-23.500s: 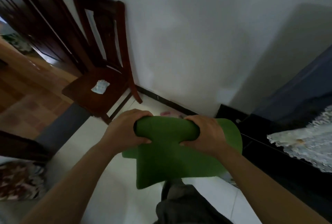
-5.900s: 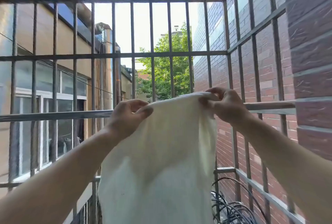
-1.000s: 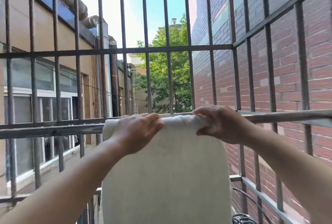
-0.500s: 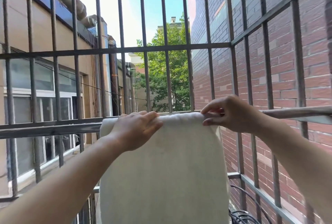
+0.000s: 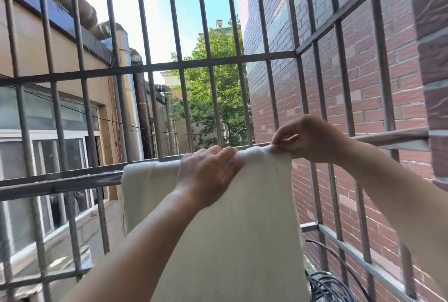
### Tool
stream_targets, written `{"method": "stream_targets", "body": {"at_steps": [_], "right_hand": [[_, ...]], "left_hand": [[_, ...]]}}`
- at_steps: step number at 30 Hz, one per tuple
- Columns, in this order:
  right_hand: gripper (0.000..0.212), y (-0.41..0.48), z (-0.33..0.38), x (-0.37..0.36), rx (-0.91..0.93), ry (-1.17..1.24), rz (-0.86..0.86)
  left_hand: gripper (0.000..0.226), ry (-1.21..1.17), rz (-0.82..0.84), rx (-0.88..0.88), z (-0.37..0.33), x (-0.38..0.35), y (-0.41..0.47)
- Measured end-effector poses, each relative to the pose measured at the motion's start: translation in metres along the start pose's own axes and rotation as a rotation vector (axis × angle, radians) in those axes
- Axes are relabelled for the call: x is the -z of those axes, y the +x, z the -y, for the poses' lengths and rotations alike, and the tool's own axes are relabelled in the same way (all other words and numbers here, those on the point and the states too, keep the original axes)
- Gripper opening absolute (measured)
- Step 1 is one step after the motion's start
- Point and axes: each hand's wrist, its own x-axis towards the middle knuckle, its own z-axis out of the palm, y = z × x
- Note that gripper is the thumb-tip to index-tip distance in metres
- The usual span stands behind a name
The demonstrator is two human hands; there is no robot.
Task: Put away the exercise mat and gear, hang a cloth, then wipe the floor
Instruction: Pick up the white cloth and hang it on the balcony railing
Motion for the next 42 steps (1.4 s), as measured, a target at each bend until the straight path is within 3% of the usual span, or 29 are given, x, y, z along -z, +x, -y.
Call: {"method": "stream_targets", "body": {"at_steps": [6, 9, 13, 21, 26, 29, 35, 42], "right_hand": [[0.010, -0.002, -0.017, 0.008, -0.057, -0.010, -0.043], [0.026, -0.002, -0.008, 0.005, -0.071, 0.086, -0.063], [0.046, -0.001, 0.017, -0.021, 0.001, 0.005, 0.028], [0.037, 0.001, 0.017, -0.044, 0.037, -0.118, -0.014], [0.048, 0.011, 0.045, -0.051, 0.078, -0.157, 0.008], [0.054, 0.026, 0.078, -0.075, 0.125, -0.078, -0.035], [0.041, 0.053, 0.114, -0.123, 0.136, -0.146, -0.030], [0.033, 0.056, 0.112, -0.129, 0.110, -0.152, -0.076]], "left_hand": [[0.045, -0.017, 0.023, 0.004, -0.001, 0.003, 0.000], [0.044, -0.012, 0.030, 0.002, -0.001, 0.004, 0.000], [0.041, 0.000, 0.038, 0.009, -0.002, 0.005, -0.002], [0.039, -0.054, 0.213, 0.056, 0.031, 0.031, -0.011], [0.049, -0.147, 0.092, 0.146, 0.082, 0.043, -0.039], [0.034, -0.206, 0.062, 0.147, 0.091, 0.046, -0.049], [0.023, -0.149, 0.009, 0.247, 0.117, 0.062, -0.065], [0.015, -0.144, -0.115, 0.290, 0.120, 0.070, -0.071]]}}
